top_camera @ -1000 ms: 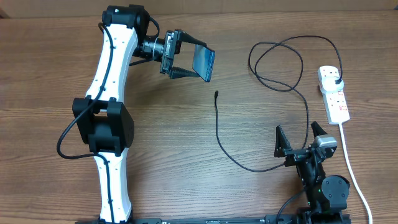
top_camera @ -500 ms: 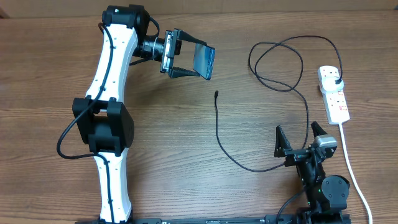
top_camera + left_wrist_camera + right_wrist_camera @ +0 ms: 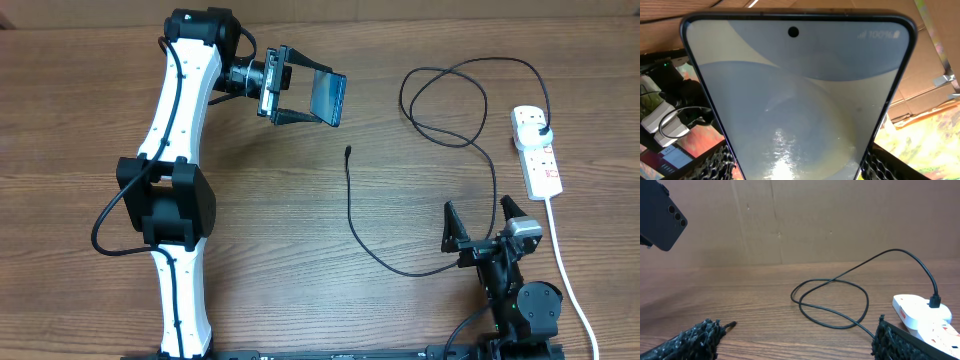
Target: Plug charger to phone and switch on socket
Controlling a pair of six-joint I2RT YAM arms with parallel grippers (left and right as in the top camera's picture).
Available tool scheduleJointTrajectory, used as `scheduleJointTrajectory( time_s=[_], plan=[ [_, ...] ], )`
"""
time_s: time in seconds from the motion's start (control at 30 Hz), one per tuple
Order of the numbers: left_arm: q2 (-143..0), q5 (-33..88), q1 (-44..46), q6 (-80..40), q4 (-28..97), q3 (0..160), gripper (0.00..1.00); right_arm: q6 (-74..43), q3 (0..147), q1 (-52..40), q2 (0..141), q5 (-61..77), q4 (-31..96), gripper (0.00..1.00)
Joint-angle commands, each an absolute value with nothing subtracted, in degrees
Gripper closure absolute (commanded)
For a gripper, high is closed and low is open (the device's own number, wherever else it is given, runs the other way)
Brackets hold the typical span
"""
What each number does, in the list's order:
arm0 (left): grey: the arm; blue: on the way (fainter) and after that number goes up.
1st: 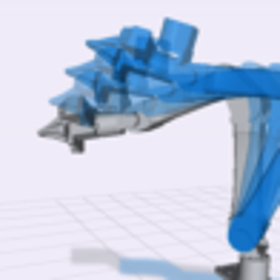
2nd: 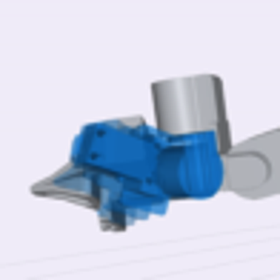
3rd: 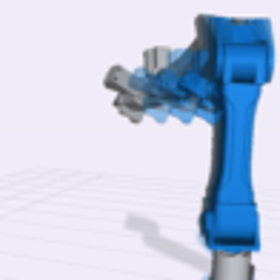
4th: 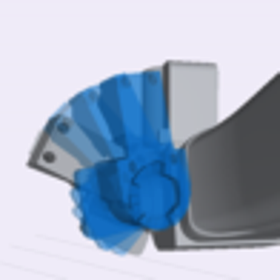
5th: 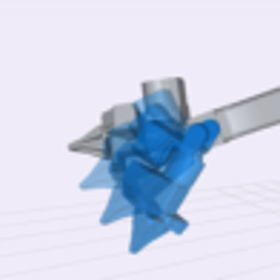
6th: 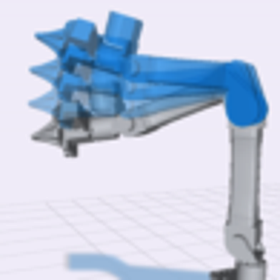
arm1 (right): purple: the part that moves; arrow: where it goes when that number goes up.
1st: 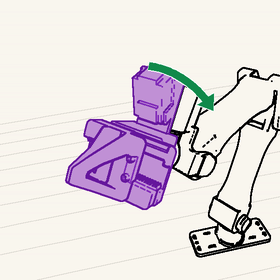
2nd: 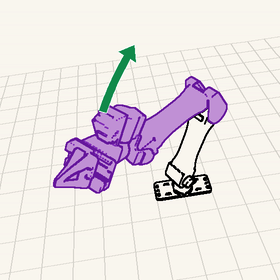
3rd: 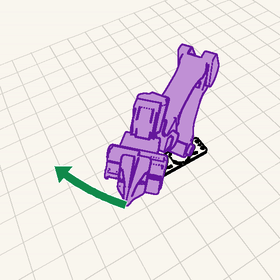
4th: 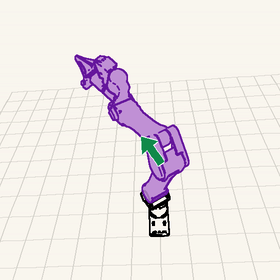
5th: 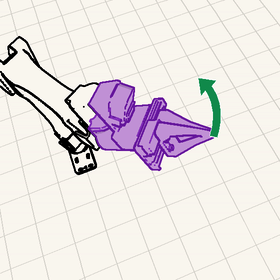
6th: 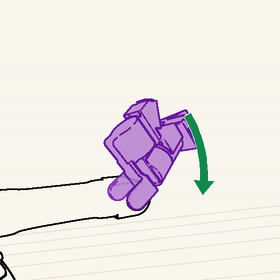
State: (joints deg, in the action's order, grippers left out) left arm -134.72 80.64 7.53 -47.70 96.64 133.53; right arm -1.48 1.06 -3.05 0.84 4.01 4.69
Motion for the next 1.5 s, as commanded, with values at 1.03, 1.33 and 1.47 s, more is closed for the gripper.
scheduleJointTrajectory(
  time_s=[1.03, 1.33, 1.47],
  plan=[
    [-134.6, 81.8, 7.9, -48.5, 96.8, 135.2, 0.87, -1.7, 0.4, -3.3, 0.2, 3.0, 4.5, 0.00],
    [-134.6, 82.1, 7.9, -48.4, 96.8, 135.2, 0.87, -1.7, 0.4, -3.3, 0.2, 3.0, 4.5, 0.00],
    [-134.6, 82.1, 7.9, -48.4, 96.8, 135.2, 0.87, -1.7, 0.4, -3.3, 0.2, 3.0, 4.5, 0.00]
  ],
)
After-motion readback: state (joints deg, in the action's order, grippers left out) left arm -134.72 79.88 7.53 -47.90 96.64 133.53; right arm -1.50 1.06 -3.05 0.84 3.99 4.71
